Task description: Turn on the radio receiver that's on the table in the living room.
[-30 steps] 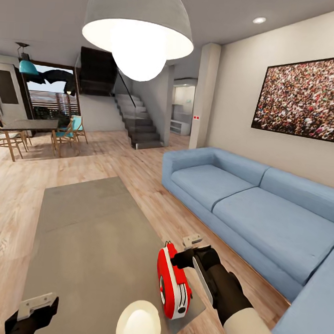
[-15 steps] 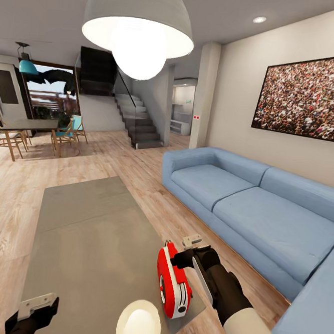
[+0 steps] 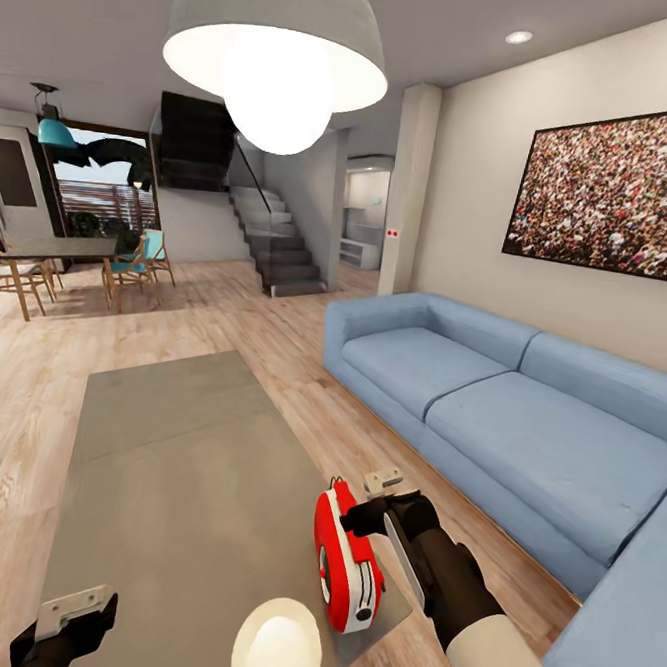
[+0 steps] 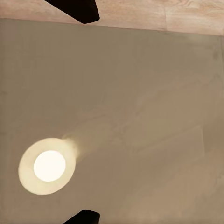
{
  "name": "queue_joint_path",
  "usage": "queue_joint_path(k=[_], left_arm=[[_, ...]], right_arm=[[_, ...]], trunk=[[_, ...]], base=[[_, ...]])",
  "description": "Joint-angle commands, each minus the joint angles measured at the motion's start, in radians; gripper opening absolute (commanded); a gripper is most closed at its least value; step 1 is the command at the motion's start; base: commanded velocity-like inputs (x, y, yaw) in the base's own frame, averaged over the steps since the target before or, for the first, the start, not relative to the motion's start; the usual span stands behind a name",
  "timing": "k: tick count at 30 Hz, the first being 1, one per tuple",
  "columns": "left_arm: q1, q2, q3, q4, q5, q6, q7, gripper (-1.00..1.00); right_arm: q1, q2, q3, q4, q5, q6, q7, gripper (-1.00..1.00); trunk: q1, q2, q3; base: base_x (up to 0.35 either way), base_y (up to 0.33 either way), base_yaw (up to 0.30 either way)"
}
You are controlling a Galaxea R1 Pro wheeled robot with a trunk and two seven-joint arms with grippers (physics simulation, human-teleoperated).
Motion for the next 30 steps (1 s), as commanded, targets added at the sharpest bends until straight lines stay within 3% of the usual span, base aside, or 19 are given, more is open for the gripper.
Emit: queue_joint_path(k=[1, 12, 27, 30], left_arm=[[0.0, 0.0, 0.0, 0.0, 0.0, 0.0, 0.0, 1.0], [0.0, 0.0, 0.0, 0.0, 0.0, 0.0, 0.0, 1.0], [0.0, 0.0, 0.0, 0.0, 0.0, 0.0, 0.0, 1.0], [0.0, 0.0, 0.0, 0.0, 0.0, 0.0, 0.0, 1.0]], right_arm=[[0.0, 0.0, 0.001, 0.001, 0.0, 0.0, 0.0, 1.0], [0.0, 0.0, 0.005, 0.004, 0.0, 0.001, 0.0, 1.0], [0.0, 0.0, 0.005, 0.006, 0.0, 0.001, 0.0, 1.0], [0.0, 0.0, 0.005, 0.006, 0.001, 0.001, 0.0, 1.0]], trunk=[[0.0, 0.0, 0.0], [0.034, -0.063, -0.028], [0.034, -0.063, -0.028], [0.046, -0.084, -0.038]], base=[[0.0, 0.0, 0.0], [0.0, 0.0, 0.0], [0.0, 0.0, 0.0], [0.0, 0.0, 0.0]])
